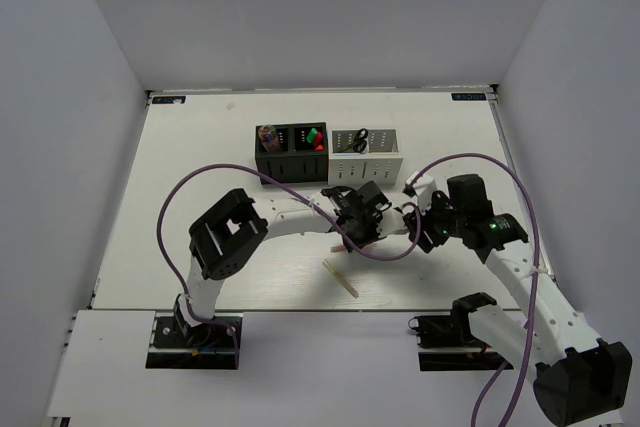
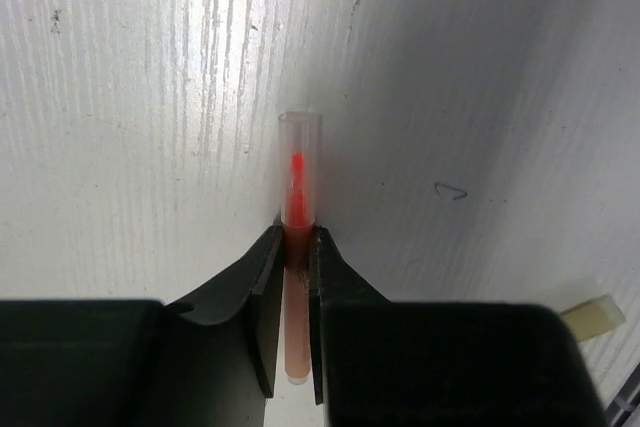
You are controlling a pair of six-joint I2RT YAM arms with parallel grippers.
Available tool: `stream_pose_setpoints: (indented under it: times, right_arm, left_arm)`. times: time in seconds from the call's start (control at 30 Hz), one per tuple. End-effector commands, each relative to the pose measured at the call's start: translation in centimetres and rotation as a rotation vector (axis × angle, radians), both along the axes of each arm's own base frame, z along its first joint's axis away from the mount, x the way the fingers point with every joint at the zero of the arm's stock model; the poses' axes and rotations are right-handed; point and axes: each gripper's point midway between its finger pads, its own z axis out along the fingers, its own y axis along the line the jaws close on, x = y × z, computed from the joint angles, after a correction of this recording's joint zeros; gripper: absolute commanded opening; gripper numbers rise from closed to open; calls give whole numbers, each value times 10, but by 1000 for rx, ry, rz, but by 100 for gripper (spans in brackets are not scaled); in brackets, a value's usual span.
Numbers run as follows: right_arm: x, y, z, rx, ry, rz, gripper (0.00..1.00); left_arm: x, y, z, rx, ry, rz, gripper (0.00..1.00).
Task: Sort the stationery into containers
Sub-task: Pick up the pen from the center of the board, then place the pen in the storage box.
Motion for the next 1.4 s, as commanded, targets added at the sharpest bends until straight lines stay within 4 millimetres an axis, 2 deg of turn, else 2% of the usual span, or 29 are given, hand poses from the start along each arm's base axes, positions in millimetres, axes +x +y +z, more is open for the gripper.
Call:
stream_pose_setpoints:
  times: [0.0, 0.07, 0.13, 0.17, 0.27, 0.4, 0.43, 0.5, 0.53, 0.57, 0.6, 0.63, 0.67, 0.7, 0.77, 0.8, 0.87, 0.9, 1.0, 1.03, 1.1, 1.17, 1.2, 1.23, 1.27, 1.3, 1.37]
  right_arm:
    - [7, 5, 16, 31, -55, 14, 66]
    - [6, 5, 15, 28, -53, 19, 90]
    - [5, 5, 13, 30, -46, 21, 90]
    - [5, 6, 15, 30, -49, 24, 90]
    - [6, 5, 14, 28, -47, 19, 90]
    - [5, 5, 13, 28, -46, 21, 86]
    - [4, 5, 13, 27, -42, 23, 82]
    - [3, 6, 12, 28, -39, 35, 62]
    - [4, 6, 13, 27, -41, 35, 51]
    - [4, 6, 13, 25, -46, 37, 27]
    - [4, 6, 12, 24, -41, 37, 17]
    - [3, 6, 10, 21, -36, 41, 10]
    - [3, 7, 11, 21, -36, 43, 6]
    - [2, 6, 10, 20, -32, 44, 10]
    - [2, 6, 8, 17, -26, 47, 23]
    - [2, 7, 9, 20, -29, 49, 41]
    - [1, 7, 8, 19, -24, 50, 52]
    - [1, 8, 9, 24, -25, 52, 55]
    - [0, 9, 9, 29, -22, 59, 57]
    - [0, 9, 8, 27, -19, 63, 57]
    - [-1, 10, 9, 32, -18, 65, 57]
    - [-2, 11, 9, 37, -14, 75, 58]
    - [-2, 11, 9, 37, -15, 72, 58]
    - [-3, 11, 8, 39, -11, 78, 58]
    - [-4, 12, 7, 42, -8, 77, 58]
    - [-3, 12, 8, 42, -9, 79, 58]
    - [-4, 13, 8, 45, -9, 86, 58]
  left_arm:
    - [-5, 44, -46, 194, 4, -8, 9]
    - [8, 46, -41, 179, -4, 21, 5]
    - [19, 41, -31, 146, -27, 40, 0]
    - [33, 45, -27, 133, -38, 77, 0]
    - [57, 43, -7, 65, -62, 141, 0]
    - [95, 52, 31, -70, -75, 296, 0]
    - [105, 52, 52, -135, -92, 322, 0]
    - [116, 59, 63, -200, -70, 397, 0]
    - [121, 58, 86, -257, -96, 407, 0]
    - [124, 56, 93, -288, -100, 417, 0]
    - [129, 54, 103, -326, -105, 438, 0]
    - [130, 53, 120, -372, -110, 437, 0]
    - [131, 51, 127, -394, -104, 447, 0]
    - [132, 45, 144, -440, -107, 440, 0]
    - [130, 32, 163, -504, -76, 424, 0]
    - [136, 24, 186, -563, -88, 426, 0]
    - [132, 12, 206, -641, -51, 409, 0]
    - [136, 5, 224, -692, -67, 396, 0]
    - [140, -8, 254, -801, -47, 400, 0]
    - [146, -14, 272, -872, -55, 391, 0]
    - [156, -22, 276, -910, -45, 402, 0]
    - [171, -30, 296, -1003, -54, 395, 0]
    - [180, -33, 294, -1020, -48, 408, 0]
    - [191, -41, 306, -1100, -66, 399, 0]
    - [197, -42, 309, -1133, -48, 417, 0]
    - [208, -48, 300, -1160, -49, 422, 0]
    - [217, -55, 317, -1230, -53, 417, 0]
